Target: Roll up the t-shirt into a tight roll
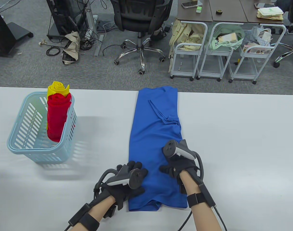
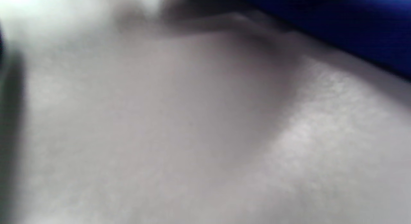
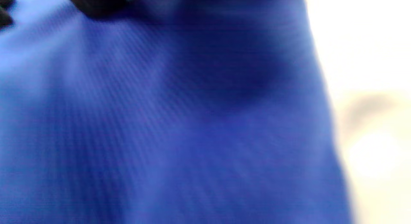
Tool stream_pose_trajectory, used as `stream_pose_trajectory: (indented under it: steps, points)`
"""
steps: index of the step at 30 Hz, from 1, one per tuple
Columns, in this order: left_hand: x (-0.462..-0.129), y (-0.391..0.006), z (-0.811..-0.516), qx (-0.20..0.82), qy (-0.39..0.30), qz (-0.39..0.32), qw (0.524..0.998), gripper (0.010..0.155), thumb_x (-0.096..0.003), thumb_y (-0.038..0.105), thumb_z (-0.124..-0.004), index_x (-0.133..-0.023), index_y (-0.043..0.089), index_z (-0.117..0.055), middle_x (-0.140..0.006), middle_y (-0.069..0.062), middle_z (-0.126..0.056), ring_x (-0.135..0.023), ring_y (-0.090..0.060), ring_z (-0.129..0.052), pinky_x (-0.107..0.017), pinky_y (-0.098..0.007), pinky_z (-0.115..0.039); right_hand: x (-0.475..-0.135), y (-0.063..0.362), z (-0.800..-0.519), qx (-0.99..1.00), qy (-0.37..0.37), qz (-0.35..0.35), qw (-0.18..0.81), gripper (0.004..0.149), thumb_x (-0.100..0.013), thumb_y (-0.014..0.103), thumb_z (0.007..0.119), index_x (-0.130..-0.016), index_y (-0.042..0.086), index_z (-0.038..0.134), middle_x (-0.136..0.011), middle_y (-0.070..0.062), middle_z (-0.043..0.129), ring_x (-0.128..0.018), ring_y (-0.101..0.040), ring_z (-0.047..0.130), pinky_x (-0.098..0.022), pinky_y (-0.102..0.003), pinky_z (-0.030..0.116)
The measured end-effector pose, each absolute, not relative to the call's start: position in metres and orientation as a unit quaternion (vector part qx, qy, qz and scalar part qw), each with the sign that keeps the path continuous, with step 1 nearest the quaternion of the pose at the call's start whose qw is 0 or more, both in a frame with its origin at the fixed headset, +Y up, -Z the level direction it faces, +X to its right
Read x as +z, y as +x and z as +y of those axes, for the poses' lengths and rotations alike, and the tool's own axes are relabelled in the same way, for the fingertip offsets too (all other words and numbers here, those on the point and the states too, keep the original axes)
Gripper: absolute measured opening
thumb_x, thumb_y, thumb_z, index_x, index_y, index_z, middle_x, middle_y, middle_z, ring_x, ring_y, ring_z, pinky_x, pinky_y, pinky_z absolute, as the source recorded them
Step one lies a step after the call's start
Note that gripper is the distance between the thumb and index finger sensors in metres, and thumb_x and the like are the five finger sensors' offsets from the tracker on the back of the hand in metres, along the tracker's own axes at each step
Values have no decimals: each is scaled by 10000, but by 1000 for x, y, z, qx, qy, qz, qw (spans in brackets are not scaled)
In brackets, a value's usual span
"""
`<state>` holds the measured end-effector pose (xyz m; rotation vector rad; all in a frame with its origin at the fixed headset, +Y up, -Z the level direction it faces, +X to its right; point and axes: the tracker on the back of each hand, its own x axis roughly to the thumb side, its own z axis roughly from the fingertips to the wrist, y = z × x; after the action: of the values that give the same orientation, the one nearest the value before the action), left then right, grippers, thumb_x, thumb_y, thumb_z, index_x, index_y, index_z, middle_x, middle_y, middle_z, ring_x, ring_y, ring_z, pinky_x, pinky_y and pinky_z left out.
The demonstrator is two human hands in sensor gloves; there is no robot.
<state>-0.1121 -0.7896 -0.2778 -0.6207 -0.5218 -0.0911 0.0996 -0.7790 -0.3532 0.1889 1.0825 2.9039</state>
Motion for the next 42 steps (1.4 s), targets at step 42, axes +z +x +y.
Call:
stream_pose_trajectory:
  steps: [42]
  points:
    - [-244, -123, -756, -29, -247, -269, 931, 847, -527, 654, -603, -1179, 326, -173, -1271, -124, -123, -1167, -403, -263, -806, -637, -371, -252, 160, -750, 953, 156, 259, -11, 843, -534, 483, 701, -1112, 261, 128, -1151, -127, 42, -1087, -456, 130, -743, -608, 285]
